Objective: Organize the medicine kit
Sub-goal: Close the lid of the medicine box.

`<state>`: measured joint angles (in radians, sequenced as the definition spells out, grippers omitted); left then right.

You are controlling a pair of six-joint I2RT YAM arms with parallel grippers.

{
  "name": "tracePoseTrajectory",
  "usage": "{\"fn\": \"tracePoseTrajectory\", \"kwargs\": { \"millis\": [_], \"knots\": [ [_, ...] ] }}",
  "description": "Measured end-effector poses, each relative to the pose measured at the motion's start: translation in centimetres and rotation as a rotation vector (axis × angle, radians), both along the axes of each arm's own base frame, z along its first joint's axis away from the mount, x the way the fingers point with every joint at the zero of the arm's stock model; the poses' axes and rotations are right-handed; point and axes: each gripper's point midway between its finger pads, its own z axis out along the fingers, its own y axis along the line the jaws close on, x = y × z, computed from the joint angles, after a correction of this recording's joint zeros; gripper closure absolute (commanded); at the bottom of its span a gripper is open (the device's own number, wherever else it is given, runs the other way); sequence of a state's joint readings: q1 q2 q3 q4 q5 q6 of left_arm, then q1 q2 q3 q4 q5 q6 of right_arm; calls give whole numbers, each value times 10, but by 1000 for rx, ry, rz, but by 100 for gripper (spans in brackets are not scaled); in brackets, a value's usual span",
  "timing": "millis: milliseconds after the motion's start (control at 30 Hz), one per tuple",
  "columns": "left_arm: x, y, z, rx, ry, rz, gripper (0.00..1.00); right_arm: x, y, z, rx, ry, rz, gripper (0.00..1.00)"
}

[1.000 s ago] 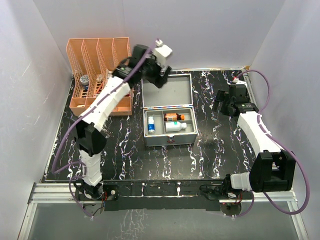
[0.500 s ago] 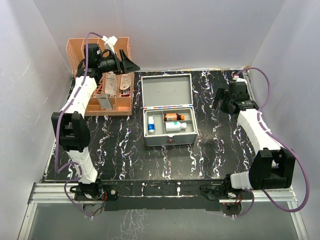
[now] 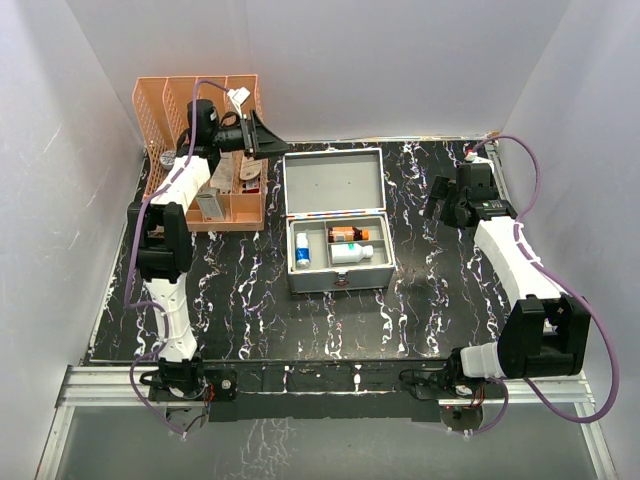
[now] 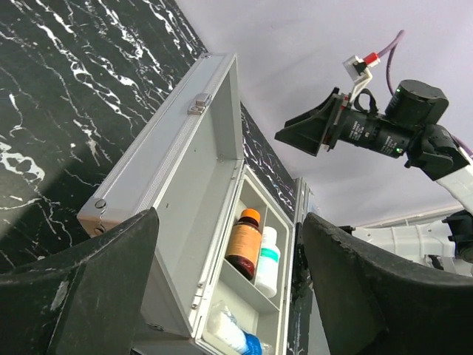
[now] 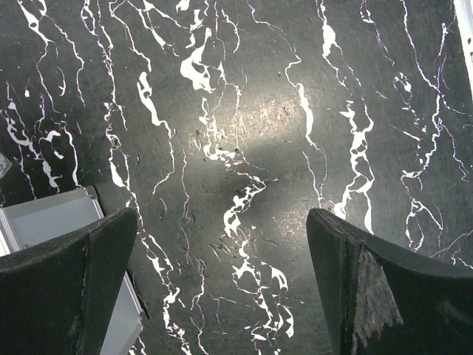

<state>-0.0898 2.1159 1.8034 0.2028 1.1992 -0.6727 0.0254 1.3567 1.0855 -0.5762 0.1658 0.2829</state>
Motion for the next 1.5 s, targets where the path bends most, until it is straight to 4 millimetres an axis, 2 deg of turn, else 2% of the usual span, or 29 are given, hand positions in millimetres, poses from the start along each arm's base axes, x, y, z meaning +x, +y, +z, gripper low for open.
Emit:
{"fn": "tracePoseTrajectory", "kwargs": {
  "millis": [100, 167, 600, 700, 1100, 1200, 1333, 1500],
  "knots": [
    [8, 2, -13, 8, 21, 6, 23, 0, 0, 0, 2, 0, -4, 2],
    [11, 2, -15, 11, 17, 9, 23, 0, 0, 0, 3, 0, -6, 2],
    [23, 5, -1, 16, -39, 42, 23, 0, 1, 0, 9, 0, -10, 2],
    [24, 5, -4, 17, -32, 42, 23, 0, 1, 0, 10, -1, -8, 2],
    [43, 5, -62, 43, 85, 57, 23, 0, 4, 0, 11, -1, -2, 2],
    [42, 4, -65, 35, 110, 46, 23, 0, 4, 0, 12, -1, -2, 2],
    [36, 1, -55, 0, 114, 6, 23, 0, 5, 0, 15, -1, -2, 2],
    [22, -1, -53, -36, 152, -60, 23, 0, 6, 0, 24, -3, -10, 1]
  ]
}}
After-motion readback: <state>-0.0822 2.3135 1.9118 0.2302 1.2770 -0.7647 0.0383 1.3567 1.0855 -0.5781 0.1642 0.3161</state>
